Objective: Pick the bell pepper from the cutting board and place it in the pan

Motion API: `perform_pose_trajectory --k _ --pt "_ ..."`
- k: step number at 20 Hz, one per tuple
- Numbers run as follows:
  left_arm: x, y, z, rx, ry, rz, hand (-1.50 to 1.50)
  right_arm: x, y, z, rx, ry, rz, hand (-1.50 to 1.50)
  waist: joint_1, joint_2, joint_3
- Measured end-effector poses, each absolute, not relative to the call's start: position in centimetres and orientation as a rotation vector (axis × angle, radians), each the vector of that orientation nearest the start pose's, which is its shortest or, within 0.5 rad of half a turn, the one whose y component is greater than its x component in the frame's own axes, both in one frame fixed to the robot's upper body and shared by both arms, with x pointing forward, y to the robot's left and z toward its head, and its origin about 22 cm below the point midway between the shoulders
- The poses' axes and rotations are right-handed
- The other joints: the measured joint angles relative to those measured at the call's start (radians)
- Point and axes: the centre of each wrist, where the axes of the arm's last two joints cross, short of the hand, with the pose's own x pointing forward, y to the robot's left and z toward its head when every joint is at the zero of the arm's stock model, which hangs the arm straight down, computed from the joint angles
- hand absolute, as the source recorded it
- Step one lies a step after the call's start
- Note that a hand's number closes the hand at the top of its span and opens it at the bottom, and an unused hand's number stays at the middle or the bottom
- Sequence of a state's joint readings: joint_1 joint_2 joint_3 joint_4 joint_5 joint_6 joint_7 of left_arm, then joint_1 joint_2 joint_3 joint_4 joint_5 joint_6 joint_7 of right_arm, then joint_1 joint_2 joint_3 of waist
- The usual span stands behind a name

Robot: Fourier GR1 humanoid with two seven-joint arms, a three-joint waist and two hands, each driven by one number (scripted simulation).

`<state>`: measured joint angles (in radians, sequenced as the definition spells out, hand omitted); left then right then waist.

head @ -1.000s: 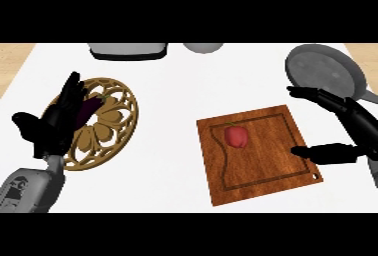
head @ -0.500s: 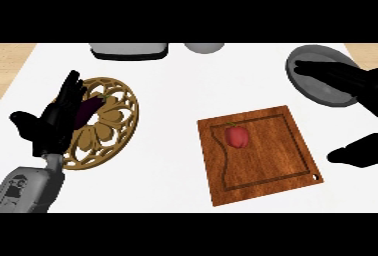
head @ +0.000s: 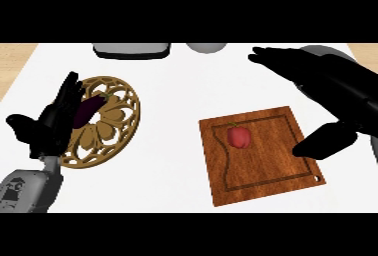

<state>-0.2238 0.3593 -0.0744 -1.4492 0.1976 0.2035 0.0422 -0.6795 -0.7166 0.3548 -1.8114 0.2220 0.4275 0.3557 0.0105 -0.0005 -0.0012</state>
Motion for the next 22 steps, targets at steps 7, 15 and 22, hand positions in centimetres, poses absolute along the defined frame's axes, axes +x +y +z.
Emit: perform_pose_trajectory --k 7,15,22 --pt "29.5 27.9 5.7 0.203 -1.617 -0.055 0.00 28.9 -16.7 22.2 -0.437 -1.569 1.508 -1.50 -0.005 0.000 0.001" --pt "29.5 27.3 5.5 0.200 -1.618 -0.050 0.00 28.1 -14.2 19.9 -0.493 -1.452 1.528 -1.50 -0.008 0.000 0.001" --pt "29.7 27.5 4.8 0.202 -1.615 -0.053 0.00 29.3 -13.6 18.3 -0.586 -1.378 1.498 -1.50 -0.008 0.001 0.001"
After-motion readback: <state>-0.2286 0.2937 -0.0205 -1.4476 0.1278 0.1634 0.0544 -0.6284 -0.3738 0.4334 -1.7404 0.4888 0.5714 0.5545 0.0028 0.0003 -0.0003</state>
